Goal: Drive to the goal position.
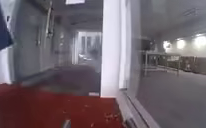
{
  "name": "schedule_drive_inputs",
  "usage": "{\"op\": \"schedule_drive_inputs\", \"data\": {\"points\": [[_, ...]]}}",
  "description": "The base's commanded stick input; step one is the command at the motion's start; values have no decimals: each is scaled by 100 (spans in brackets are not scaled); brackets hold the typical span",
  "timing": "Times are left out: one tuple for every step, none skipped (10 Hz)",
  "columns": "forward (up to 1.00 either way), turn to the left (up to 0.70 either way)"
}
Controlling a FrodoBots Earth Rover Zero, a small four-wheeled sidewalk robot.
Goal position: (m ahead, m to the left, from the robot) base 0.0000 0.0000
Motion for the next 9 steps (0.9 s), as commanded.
{"op": "schedule_drive_inputs", "data": {"points": [[10,0],[23,-1],[23,-18],[23,-34],[23,-51],[23,-68],[23,-85],[23,-94],[23,-93]]}}
